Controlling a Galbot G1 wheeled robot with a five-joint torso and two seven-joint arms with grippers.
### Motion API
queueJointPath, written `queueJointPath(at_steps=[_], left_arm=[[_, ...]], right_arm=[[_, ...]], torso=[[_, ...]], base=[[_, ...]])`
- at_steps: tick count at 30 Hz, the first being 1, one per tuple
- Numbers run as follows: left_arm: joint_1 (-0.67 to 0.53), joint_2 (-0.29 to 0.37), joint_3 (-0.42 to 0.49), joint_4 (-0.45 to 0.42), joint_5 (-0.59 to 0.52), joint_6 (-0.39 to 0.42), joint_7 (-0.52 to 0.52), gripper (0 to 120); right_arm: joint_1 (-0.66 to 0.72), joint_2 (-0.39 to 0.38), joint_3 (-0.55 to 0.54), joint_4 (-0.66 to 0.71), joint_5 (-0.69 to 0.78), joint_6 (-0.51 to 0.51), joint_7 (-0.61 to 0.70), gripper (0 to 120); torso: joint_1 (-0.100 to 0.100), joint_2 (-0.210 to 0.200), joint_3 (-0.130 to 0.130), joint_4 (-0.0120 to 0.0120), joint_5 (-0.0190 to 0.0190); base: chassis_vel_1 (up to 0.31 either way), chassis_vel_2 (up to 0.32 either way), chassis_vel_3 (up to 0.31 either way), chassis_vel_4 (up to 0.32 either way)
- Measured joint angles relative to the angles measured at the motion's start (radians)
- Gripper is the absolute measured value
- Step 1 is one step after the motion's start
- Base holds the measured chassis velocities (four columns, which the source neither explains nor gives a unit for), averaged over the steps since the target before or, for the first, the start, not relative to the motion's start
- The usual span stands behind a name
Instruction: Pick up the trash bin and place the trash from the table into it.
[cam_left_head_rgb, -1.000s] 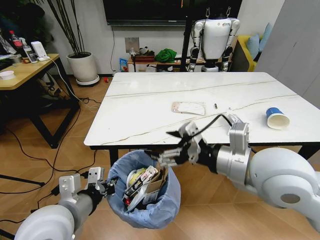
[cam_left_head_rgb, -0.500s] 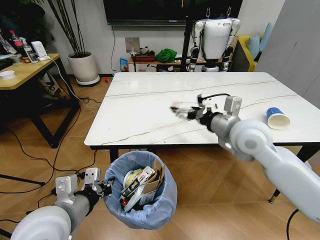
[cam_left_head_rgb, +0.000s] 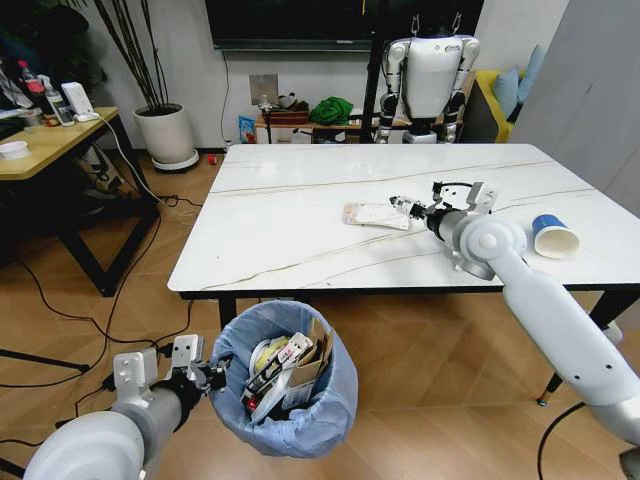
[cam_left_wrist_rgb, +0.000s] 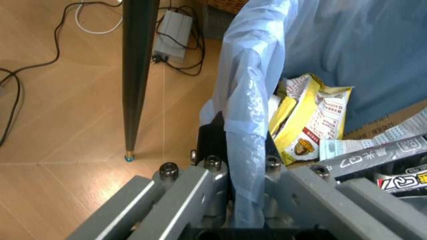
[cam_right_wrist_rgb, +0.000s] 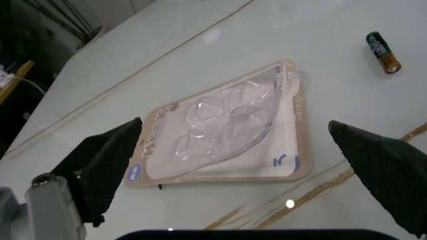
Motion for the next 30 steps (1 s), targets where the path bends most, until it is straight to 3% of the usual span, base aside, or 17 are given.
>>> queueJointPath(at_steps=[18,24,26,28,30], left_arm=[[-0.008,0.007,-0.001,0.0,-0.004,0.0,0.002,0],[-0.005,0.005,-0.006,0.0,-0.005,0.0,0.003,0],[-0.005,0.005,-0.008,0.0,-0.006,0.0,0.005,0],[-0.005,0.005,-0.008,0.0,-0.006,0.0,0.005,0],[-0.006,0.004,-0.009,0.0,-0.007,0.0,0.006,0]], right_arm=[[0.028,0.053,-0.008,-0.091,0.029,0.019,-0.004,100],[0.047,0.079,-0.026,-0.115,0.026,0.021,-0.004,90],[0.053,0.088,-0.028,-0.125,0.023,0.021,-0.004,81],[0.053,0.088,-0.028,-0.125,0.023,0.021,-0.004,81],[0.054,0.094,-0.03,-0.133,0.016,0.021,-0.004,64]], torso=[[0.0,0.0,0.0,-0.0002,-0.0001],[0.0,0.0,0.0,0.0002,-0.0001],[0.0,0.0,0.0,0.0001,-0.0002],[0.0,0.0,0.0,0.0001,-0.0002],[0.0,0.0,0.0,-0.0001,-0.0002]], base=[[0.0,0.0,0.0,0.0],[0.0,0.0,0.0,0.0],[0.0,0.0,0.0,0.0],[0.0,0.0,0.0,0.0],[0.0,0.0,0.0,0.0]])
